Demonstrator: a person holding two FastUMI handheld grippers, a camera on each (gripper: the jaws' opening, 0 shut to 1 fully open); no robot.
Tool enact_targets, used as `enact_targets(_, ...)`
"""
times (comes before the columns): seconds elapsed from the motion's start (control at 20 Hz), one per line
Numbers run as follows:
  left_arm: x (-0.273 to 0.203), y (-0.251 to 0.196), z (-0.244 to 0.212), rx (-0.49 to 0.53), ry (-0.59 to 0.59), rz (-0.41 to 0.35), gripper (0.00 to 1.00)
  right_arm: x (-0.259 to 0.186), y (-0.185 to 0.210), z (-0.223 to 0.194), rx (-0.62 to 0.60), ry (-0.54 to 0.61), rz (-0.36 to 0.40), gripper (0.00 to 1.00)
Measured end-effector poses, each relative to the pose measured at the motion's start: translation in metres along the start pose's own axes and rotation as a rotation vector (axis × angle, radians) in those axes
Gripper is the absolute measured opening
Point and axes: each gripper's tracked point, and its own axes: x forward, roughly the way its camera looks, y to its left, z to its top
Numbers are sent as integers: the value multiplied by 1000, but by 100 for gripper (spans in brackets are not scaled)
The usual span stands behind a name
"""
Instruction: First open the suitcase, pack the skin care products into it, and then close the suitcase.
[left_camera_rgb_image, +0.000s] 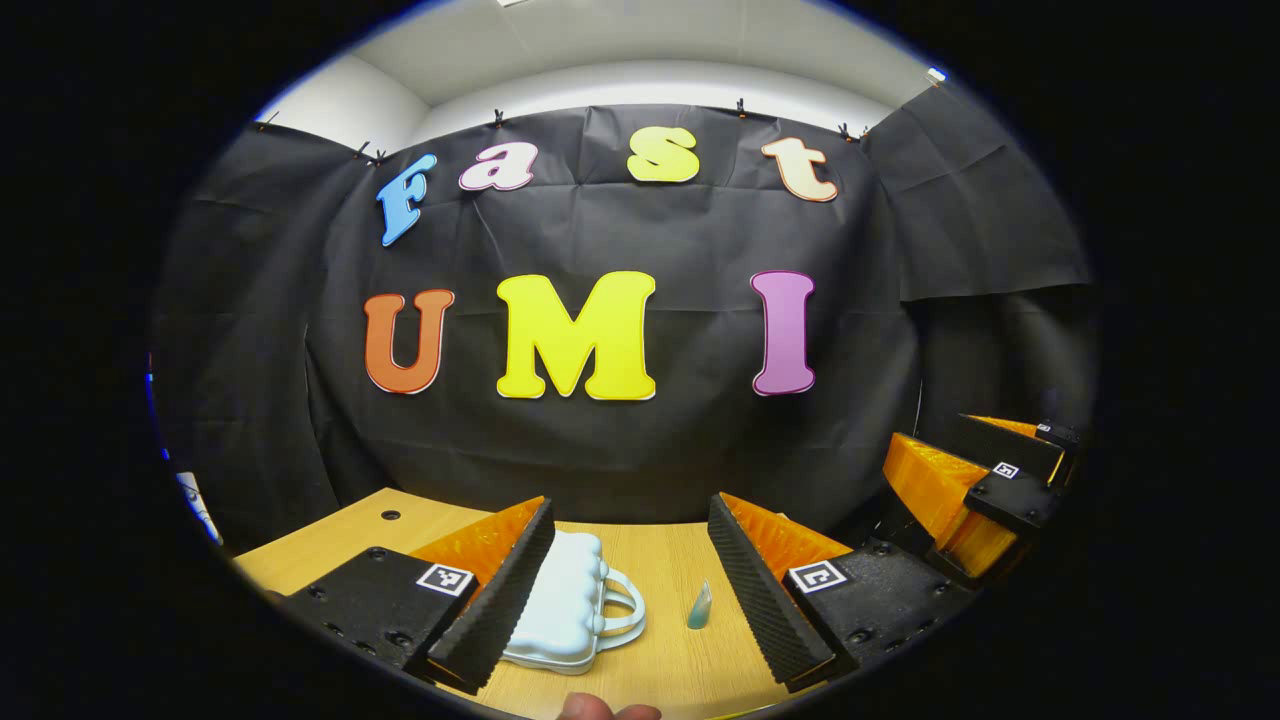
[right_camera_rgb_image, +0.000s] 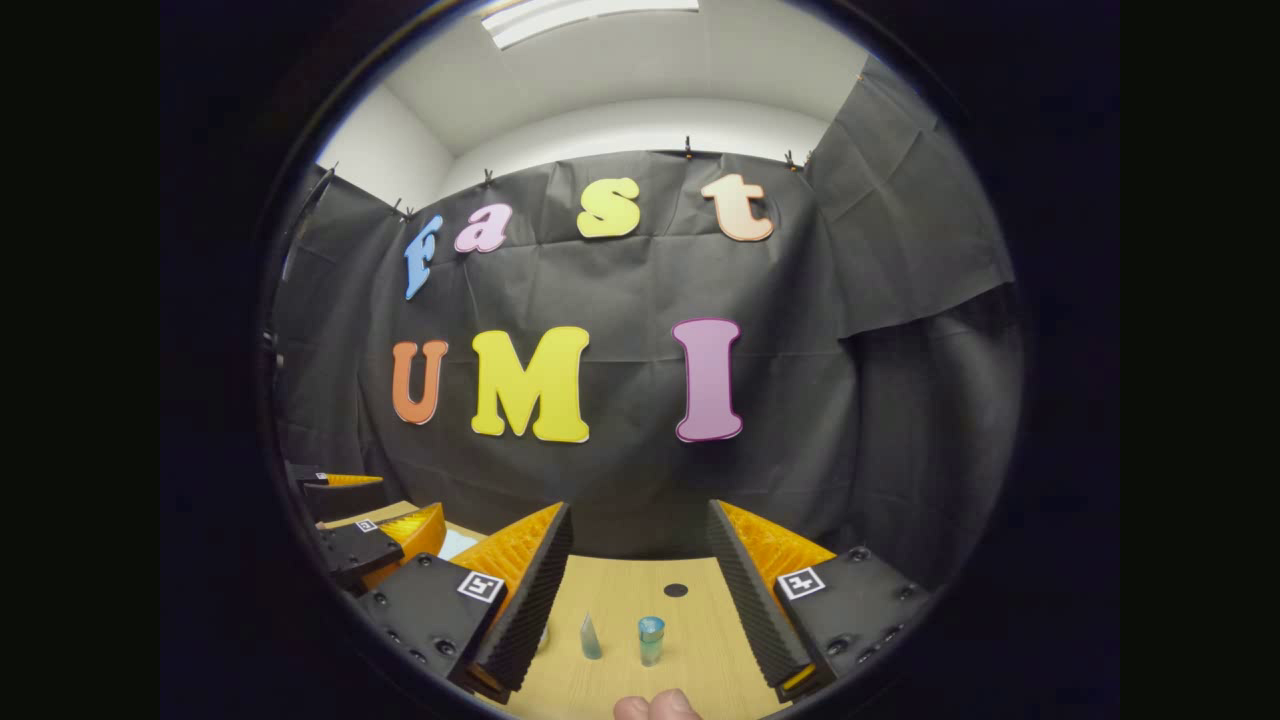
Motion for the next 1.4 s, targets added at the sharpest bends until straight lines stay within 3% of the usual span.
enact_targets(0.35, 5, -9, -3, 0, 6, -30, 98, 4, -13, -3, -7, 7, -23, 80)
enact_targets(0.6, 13, -17, -31, 97, 69, -100, 98, 5, -32, -15, -11, 40, -46, 80)
enact_targets(0.95, 39, -13, -111, 421, 222, -210, 99, -9, -68, -41, -77, 118, -95, 80)
enact_targets(1.4, 98, 2, -222, 879, 456, -299, 96, -21, -132, -51, -107, 170, -250, 80)
